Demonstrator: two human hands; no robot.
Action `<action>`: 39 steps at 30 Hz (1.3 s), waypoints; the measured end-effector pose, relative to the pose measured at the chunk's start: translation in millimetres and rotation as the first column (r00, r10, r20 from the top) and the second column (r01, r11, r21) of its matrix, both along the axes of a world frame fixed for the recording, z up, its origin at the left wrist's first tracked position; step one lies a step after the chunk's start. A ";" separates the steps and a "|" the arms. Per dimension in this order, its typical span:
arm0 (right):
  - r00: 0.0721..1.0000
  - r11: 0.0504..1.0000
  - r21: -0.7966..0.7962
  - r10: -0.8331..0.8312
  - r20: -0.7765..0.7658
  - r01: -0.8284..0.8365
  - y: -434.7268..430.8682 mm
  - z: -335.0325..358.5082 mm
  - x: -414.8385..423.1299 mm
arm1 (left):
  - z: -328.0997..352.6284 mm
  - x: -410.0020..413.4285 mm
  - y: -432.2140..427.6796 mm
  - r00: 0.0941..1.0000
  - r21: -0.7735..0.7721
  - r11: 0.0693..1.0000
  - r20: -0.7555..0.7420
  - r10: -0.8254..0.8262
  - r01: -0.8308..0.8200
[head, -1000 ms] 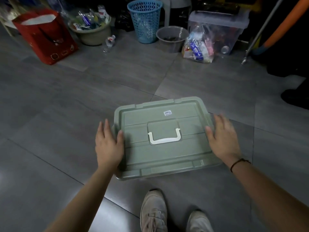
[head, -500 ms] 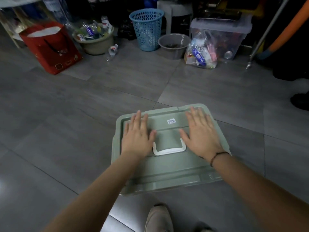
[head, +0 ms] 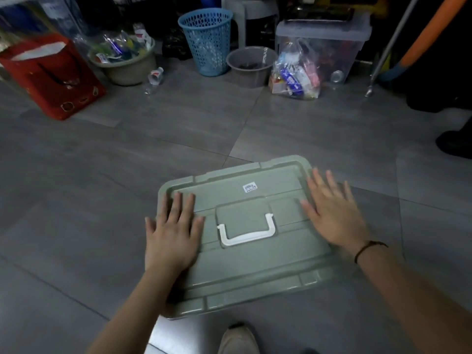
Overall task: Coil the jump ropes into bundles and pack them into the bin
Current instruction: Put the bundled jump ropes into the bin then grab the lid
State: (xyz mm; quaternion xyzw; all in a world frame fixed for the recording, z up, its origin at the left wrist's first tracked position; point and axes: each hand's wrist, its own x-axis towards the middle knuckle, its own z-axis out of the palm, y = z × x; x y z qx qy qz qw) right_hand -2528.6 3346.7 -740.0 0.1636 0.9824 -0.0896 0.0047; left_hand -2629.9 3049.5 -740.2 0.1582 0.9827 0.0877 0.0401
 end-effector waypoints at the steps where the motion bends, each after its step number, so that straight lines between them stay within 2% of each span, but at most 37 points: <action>1: 0.999 0.998 -0.058 -0.008 0.042 0.011 0.6 -11.7 7.4 | -6.9 6.3 -4.9 1.000 -0.045 0.999 0.020 -0.005 0.006; 4: 1.000 0.974 -0.224 -0.014 0.008 0.015 1.9 -16.3 4.9 | -8.4 -0.5 -0.5 0.998 0.009 0.999 0.047 -0.051 0.051; 6: 0.997 0.943 -0.333 -0.045 -0.070 0.019 4.0 -11.8 4.8 | -3.7 -4.5 -4.6 1.000 0.226 0.974 -0.024 0.007 -0.001; 7: 0.991 0.926 -0.373 -0.097 -0.097 0.054 3.7 -10.4 7.4 | -1.3 -3.9 -8.7 0.992 0.357 0.929 -0.036 0.121 -0.100; 9: 0.960 0.860 -0.470 -0.267 -0.081 0.199 1.0 -7.5 11.7 | 6.2 2.5 -15.2 0.897 0.487 0.768 0.083 0.434 -0.417; 11: 0.905 0.746 -0.554 -0.424 0.032 0.369 -2.8 -3.1 11.5 | 12.6 8.0 -15.9 0.780 0.455 0.643 0.232 0.581 -0.615; 13: 0.859 0.689 -0.537 -0.489 0.153 0.488 -3.7 -0.1 10.0 | 12.8 7.4 -17.2 0.709 0.448 0.552 0.376 0.597 -0.703; 15: 0.824 0.645 -0.529 -0.519 0.226 0.551 -3.9 6.7 10.3 | 10.0 5.0 -20.3 0.593 0.460 0.376 0.575 0.564 -0.804; 17: 0.788 0.543 -0.590 -0.534 0.307 0.598 -3.8 13.2 11.4 | 2.8 -0.9 -27.2 0.461 0.408 0.217 0.746 0.481 -0.887; 18: 0.770 0.471 -0.638 -0.546 0.331 0.609 0.3 10.1 12.2 | 2.2 -2.6 -29.7 0.408 0.364 0.184 0.802 0.437 -0.913; 19: 0.759 0.413 -0.676 -0.551 0.348 0.610 7.7 0.8 14.4 | -0.4 -4.7 -32.4 0.379 0.333 0.181 0.836 0.397 -0.925; 21: 0.748 0.306 -0.738 -0.539 0.387 0.602 21.4 -19.0 17.3 | -7.4 -8.6 -38.5 0.376 0.321 0.205 0.857 0.352 -0.925; 25: 0.753 0.074 -0.819 -0.448 0.482 0.568 0.1 12.9 22.3 | -59.3 -27.5 -64.0 0.344 0.292 0.253 0.918 0.196 -0.922; 26: 0.748 0.067 -0.818 -0.453 0.485 0.571 0.7 11.1 23.5 | -62.4 -27.9 -66.0 0.344 0.289 0.248 0.912 0.223 -0.925; 27: 0.734 0.109 -0.799 -0.483 0.478 0.592 2.7 7.2 23.1 | -59.6 -26.9 -64.3 0.319 0.264 0.223 0.911 0.263 -0.938; 28: 0.714 0.221 -0.746 -0.546 0.438 0.628 4.0 4.1 21.7 | -41.1 -20.1 -56.3 0.346 0.271 0.243 0.867 0.360 -0.932; 29: 0.708 0.360 -0.666 -0.601 0.370 0.654 4.0 3.4 20.5 | -20.3 -12.5 -46.8 0.424 0.297 0.327 0.784 0.453 -0.897; 31: 0.736 0.615 -0.431 -0.645 0.205 0.660 -1.1 5.4 20.6 | 3.7 -1.4 -38.2 0.628 0.302 0.560 0.506 0.592 -0.771; 32: 0.763 0.688 -0.348 -0.629 0.149 0.636 -8.4 12.8 22.0 | 10.3 4.5 -34.4 0.703 0.294 0.643 0.396 0.591 -0.707; 33: 0.781 0.726 -0.304 -0.612 0.124 0.617 -12.4 17.3 24.5 | 12.5 8.8 -32.5 0.748 0.320 0.677 0.337 0.572 -0.663; 34: 0.798 0.745 -0.304 -0.594 0.103 0.594 -13.0 16.5 27.0 | 12.4 11.7 -33.3 0.741 0.350 0.654 0.363 0.566 -0.671; 36: 0.809 0.708 -0.426 -0.578 0.108 0.563 -7.6 13.7 37.0 | 10.1 15.7 -39.3 0.673 0.444 0.506 0.479 0.563 -0.740; 37: 0.800 0.645 -0.528 -0.588 0.120 0.553 -1.7 10.3 41.9 | 8.2 16.2 -44.6 0.640 0.474 0.432 0.529 0.556 -0.767; 38: 0.791 0.570 -0.620 -0.595 0.143 0.540 3.1 10.7 45.5 | 8.4 17.2 -47.7 0.626 0.479 0.404 0.562 0.542 -0.780; 39: 0.795 0.503 -0.693 -0.582 0.171 0.517 6.5 11.2 47.8 | 7.5 17.8 -50.0 0.632 0.473 0.420 0.570 0.525 -0.775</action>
